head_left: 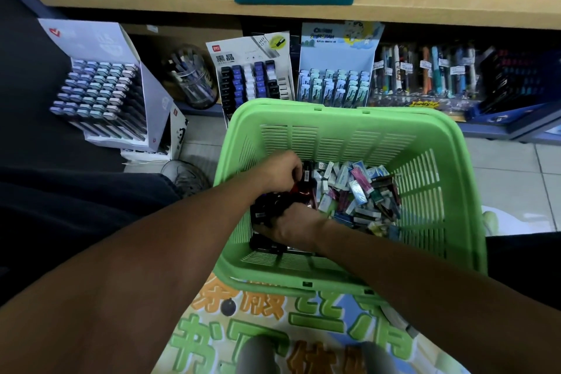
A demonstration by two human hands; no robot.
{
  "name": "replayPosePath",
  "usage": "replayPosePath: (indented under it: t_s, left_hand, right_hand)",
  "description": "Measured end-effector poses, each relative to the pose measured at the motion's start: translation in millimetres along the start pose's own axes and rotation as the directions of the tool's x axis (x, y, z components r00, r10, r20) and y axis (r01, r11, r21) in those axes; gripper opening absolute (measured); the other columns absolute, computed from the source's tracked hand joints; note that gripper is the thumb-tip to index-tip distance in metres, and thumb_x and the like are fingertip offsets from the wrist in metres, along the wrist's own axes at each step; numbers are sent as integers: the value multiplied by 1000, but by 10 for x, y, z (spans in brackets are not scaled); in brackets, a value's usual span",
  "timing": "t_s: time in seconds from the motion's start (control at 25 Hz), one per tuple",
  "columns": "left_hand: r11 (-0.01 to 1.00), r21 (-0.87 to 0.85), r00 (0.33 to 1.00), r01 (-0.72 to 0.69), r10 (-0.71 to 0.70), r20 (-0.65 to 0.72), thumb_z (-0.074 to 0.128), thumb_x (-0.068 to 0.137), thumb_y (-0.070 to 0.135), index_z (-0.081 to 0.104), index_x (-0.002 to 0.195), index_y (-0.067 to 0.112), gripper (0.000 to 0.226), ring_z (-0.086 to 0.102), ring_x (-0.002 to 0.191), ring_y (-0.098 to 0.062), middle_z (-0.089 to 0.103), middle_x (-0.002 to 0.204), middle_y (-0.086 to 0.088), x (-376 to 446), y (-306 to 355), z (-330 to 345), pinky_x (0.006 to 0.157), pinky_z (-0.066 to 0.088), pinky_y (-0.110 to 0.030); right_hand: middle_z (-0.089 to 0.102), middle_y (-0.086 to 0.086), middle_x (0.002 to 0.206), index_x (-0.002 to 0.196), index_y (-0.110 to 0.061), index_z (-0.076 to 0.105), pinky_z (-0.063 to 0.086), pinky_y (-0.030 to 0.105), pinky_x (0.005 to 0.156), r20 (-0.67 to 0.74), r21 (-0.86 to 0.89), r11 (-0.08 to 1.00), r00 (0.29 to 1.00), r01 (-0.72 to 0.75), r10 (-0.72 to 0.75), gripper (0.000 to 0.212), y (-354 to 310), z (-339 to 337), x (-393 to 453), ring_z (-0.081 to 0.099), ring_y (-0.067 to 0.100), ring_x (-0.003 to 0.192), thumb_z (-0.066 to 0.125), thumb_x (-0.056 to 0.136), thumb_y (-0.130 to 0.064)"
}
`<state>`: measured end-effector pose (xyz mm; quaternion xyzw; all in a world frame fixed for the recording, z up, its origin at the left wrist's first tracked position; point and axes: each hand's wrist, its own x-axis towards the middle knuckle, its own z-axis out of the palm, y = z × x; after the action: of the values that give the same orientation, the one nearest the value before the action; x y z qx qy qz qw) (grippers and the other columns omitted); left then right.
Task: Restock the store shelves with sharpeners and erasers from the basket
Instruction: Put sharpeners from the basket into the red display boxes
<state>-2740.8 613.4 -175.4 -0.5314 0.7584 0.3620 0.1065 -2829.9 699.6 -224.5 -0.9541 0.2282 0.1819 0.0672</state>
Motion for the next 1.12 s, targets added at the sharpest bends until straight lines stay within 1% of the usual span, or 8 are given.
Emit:
replayPosePath:
  t_s: [0.2,0.4,0.48,0.6,0.72,0.84,1.0,1.12]
  left_hand:
    - [1000,6,1000,-5,5,6,62,84,-7,75,104,12,31,67,99,-21,72,108,-6,14,-2,18,87,56,-33]
    - [1000,-14,1000,19,-18,20,60,82,-11,74,103,12,33,66,97,-22,71,105,-6,17,-18,1,85,58,-37]
    - [1000,-16,1000,18,-17,24,61,81,-11,74,104,11,34,66,97,-22,71,106,-7,28,-15,-1,85,58,-37]
    - [1000,-7,1000,4,-4,24,60,82,-11,74,105,10,33,67,98,-23,71,106,-7,10,-13,-13,84,58,-36]
    - [1000,12,1000,-11,10,20,58,85,-9,73,106,9,31,66,98,-23,70,107,-7,-19,2,3,85,58,-36]
    - [1000,16,1000,-19,19,17,59,86,-8,74,104,10,30,66,99,-21,71,108,-7,-30,3,4,88,57,-37]
    - [999,22,1000,-24,24,9,61,86,-5,74,104,9,27,66,98,-21,72,106,-6,-31,-24,-5,86,56,-34]
    - [999,30,999,-25,25,24,61,85,-5,75,101,10,26,67,96,-21,73,103,-6,-23,-28,18,85,57,-34]
  right_hand:
    - [70,7,114,145,-19,40,47,36,78,-40,-54,998,999,34,-36,53,32,-28,-3,65,29,105,57,96,-12]
    - [66,2,121,121,-23,64,54,33,72,-78,-149,982,989,113,-126,40,-48,44,52,67,22,98,75,82,-20]
    - [65,3,120,112,-20,68,56,34,74,-107,-141,980,982,140,-155,34,-27,88,83,68,21,97,75,80,-17]
    - [64,13,115,124,-10,59,56,40,76,-129,28,984,976,177,-172,41,-2,161,59,68,30,94,67,84,-5]
    - [60,12,125,144,-18,44,53,42,85,-110,75,988,986,132,-124,55,-18,169,51,63,30,107,59,92,-10]
    - [52,8,139,144,-17,45,43,43,102,-72,109,984,988,142,-134,46,-23,57,76,54,30,125,48,99,-10]
    - [54,5,140,137,-13,54,40,36,104,-44,147,984,995,96,-90,37,9,48,44,53,25,127,49,100,-9]
    - [53,5,143,141,-14,51,38,37,107,7,214,974,997,72,-75,41,6,13,-4,50,26,130,47,101,-8]
